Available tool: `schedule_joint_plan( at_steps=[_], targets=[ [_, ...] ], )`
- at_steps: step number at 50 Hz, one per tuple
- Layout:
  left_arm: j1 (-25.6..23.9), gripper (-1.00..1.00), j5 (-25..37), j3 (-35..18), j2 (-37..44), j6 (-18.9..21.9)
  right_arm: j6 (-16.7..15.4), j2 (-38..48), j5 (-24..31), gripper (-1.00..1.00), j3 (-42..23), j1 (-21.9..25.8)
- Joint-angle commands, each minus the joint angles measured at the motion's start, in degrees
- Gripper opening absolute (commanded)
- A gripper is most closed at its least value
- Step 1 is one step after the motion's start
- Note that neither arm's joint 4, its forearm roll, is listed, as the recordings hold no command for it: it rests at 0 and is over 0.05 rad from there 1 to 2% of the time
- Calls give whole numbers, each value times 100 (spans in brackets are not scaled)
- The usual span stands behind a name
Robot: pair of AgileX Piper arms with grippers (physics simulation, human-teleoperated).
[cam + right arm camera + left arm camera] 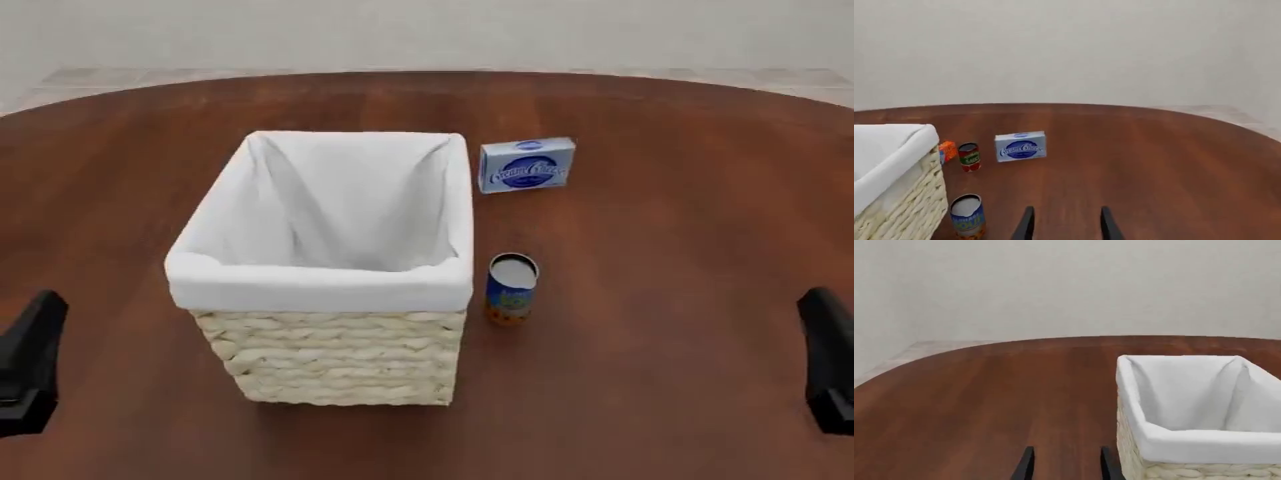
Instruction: Pick up the alphabet soup and put it in the basket.
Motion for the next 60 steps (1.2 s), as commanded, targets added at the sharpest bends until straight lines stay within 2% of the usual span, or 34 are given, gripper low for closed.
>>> schedule_joint_plan(
  at_steps=[1, 16, 20, 22, 31, 38, 47, 51, 55, 57, 60],
  targets=[
    [-80, 100, 113, -84, -100, -34, 19, 40, 33, 100, 1, 177],
    [-137, 100, 310, -184, -204, -23, 1, 27, 104, 100, -129, 223],
    [-154, 100, 322, -222, -187, -18, -37, 9, 150, 100, -178, 264],
    [-162, 100, 342, -237, -196, -14, -161, 18, 174, 100, -177, 270],
    [-146, 100, 334, -200, -207, -31, -172, 19, 380, 100, -390, 259],
    [-123, 100, 310, -148, -207, -56, -113, 403, 273, 100, -755, 214],
    [-97, 100, 279, -63, -217, -80, -304, 798, 36, 100, -1066, 201],
    [-83, 100, 269, -35, -214, -81, -421, 1205, -223, 100, -1215, 212],
    [-59, 100, 275, -20, -211, -78, -665, 2140, -693, 100, -1296, 147],
    [-56, 100, 279, -19, -210, -73, -605, 2127, -631, 100, -1396, 199],
    [-40, 100, 284, -16, -207, -72, -693, 2423, -727, 100, -1479, 212]
  ],
)
